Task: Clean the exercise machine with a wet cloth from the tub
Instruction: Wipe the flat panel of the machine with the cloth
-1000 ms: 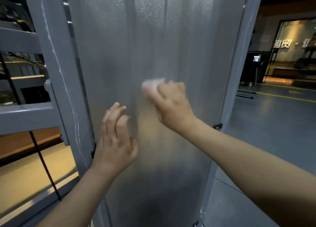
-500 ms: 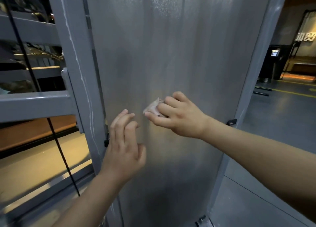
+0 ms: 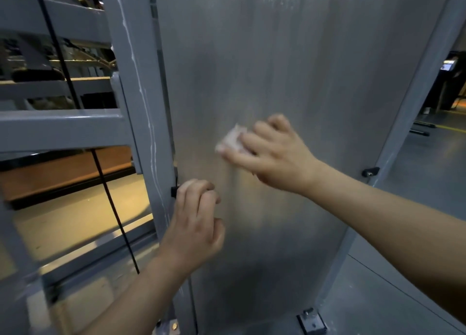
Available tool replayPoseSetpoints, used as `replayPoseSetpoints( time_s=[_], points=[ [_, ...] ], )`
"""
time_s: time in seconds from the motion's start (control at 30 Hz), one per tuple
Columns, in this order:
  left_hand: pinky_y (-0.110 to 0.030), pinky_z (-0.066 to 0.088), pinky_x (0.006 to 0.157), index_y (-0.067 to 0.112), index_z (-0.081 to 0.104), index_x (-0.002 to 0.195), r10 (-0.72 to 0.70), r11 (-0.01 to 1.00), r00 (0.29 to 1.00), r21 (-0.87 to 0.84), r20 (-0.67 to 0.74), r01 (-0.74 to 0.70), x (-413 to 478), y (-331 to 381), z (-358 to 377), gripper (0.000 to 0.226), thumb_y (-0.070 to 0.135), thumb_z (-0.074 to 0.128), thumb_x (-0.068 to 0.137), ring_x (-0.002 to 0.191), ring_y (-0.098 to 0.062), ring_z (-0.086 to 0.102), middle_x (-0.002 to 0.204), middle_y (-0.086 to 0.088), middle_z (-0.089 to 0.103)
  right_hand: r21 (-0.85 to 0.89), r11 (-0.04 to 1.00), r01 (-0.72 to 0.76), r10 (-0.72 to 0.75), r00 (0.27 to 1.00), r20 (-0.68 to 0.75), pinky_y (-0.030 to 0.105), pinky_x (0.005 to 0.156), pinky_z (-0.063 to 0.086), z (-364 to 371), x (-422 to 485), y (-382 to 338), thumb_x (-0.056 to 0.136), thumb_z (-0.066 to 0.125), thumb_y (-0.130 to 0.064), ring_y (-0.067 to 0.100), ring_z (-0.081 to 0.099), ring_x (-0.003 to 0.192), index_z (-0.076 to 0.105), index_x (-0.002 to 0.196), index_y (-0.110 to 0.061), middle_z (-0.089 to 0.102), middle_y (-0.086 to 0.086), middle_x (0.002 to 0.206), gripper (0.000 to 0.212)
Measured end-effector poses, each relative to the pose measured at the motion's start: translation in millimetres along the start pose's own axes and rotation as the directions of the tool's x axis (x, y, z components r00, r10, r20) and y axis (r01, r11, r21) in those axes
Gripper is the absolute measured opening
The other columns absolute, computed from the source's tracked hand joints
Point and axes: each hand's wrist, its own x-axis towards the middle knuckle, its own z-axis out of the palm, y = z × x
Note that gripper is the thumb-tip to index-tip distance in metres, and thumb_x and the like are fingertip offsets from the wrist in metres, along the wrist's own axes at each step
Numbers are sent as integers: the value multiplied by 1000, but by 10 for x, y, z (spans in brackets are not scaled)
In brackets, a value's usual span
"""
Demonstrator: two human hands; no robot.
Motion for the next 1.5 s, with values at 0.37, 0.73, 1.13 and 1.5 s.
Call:
replayPoseSetpoints(
  time_s=[0.37,0.73,1.13,1.5],
  points=[
    [-39,45,97,-1,58,83,54,998,995,-12,80,-54,-204,-57,-62,10,-1,51,76,96,-36,50,97,-17,55,61,997,37,-39,999,26,37,68,44,67,-3,-330,96,54,-4,24,54,70,75,118,-24,60,0,80,36],
    [-32,43,88,1,54,80,67,996,986,-73,151,-56,-384,67,-37,8,-3,49,76,90,-32,50,90,-14,51,214,977,-15,-45,960,275,38,70,44,26,-605,-815,93,45,-3,26,54,81,65,133,-21,60,2,94,49],
    [-18,50,93,27,57,124,-430,392,608,-469,667,791,-635,618,556,35,27,72,92,107,1,66,113,13,71,299,-106,-948,294,258,920,25,70,47,-578,-1516,-1369,107,50,-32,6,60,73,44,106,-31,66,-6,82,6],
    [-43,49,69,26,73,96,-373,225,355,-287,858,931,-1281,515,1125,10,19,66,100,72,-32,60,88,-30,69,-88,-689,-719,7,-128,992,35,61,47,-287,-2377,-1796,111,43,-31,20,60,59,56,97,-9,62,15,75,29]
  ],
)
